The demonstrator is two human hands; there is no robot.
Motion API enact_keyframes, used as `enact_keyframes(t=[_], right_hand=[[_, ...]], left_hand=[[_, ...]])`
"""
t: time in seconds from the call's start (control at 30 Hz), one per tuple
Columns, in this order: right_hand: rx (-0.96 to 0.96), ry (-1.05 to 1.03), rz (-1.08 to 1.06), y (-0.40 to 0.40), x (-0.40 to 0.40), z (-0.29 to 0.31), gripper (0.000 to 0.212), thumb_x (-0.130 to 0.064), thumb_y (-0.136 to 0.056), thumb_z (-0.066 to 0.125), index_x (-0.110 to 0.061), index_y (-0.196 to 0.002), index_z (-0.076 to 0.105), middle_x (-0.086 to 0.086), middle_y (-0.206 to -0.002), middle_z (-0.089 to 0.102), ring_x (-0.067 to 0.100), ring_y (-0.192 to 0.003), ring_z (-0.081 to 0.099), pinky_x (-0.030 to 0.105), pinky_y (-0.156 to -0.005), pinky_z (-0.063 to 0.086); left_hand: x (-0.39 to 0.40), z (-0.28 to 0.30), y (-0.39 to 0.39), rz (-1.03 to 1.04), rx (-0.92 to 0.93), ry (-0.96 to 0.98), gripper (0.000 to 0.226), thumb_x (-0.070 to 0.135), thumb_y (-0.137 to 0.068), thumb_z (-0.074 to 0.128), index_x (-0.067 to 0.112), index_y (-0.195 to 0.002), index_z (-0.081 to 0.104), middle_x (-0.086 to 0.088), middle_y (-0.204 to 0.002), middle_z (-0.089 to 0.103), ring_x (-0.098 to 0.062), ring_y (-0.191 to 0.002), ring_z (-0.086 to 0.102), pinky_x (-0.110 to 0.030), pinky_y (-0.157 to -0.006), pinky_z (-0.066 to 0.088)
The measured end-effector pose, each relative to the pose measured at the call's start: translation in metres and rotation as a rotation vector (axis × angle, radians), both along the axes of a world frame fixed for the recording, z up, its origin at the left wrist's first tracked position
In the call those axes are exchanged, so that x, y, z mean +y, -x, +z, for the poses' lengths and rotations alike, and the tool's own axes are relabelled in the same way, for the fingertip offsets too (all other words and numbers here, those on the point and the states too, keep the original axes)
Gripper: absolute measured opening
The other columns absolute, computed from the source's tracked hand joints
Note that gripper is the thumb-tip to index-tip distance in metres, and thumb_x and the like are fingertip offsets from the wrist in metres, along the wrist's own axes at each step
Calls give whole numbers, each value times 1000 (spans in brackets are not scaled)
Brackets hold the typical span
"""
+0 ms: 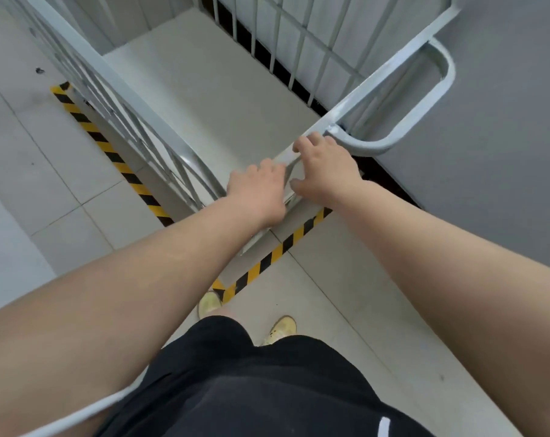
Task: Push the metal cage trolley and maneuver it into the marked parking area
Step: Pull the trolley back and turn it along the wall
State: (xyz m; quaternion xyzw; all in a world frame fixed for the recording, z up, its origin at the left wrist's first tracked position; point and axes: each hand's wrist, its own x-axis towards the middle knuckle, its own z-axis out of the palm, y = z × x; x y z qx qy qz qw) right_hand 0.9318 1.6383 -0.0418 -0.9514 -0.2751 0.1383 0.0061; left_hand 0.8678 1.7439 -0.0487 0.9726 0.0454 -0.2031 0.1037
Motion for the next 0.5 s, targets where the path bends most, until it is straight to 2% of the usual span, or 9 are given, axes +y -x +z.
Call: enact_keyframes(t=[0.13,0.37,0.5], right_hand=[[-44,34,-38,-15,-38,2,53,-29,-86,58,-12,-134,42,7,-133,46,27,-123,44,36,-99,37],[-54,54,-88,-48,-90,2,48,-23,-85,58,-12,-130,43,7,-128,47,27,-118,45,37,-94,40],[-38,36,-41,-78,-120,-5,52,-20,-84,57,-13,-133,41,5,-135,45,26,-125,42,38,-99,39]], left_hand=[[-29,-5,-7,0,-34,-81,61,20,-88,46,13,-145,22,-9,-151,28,-28,-141,23,-53,-115,20],[-78,4,-43,-17,-116,-8,62,23,-88,51,11,-143,26,-7,-151,29,-25,-142,24,-46,-116,23],[-116,4,-74,-5,-133,-13,63,23,-88,53,11,-144,26,-8,-151,30,-25,-142,25,-46,-117,23]])
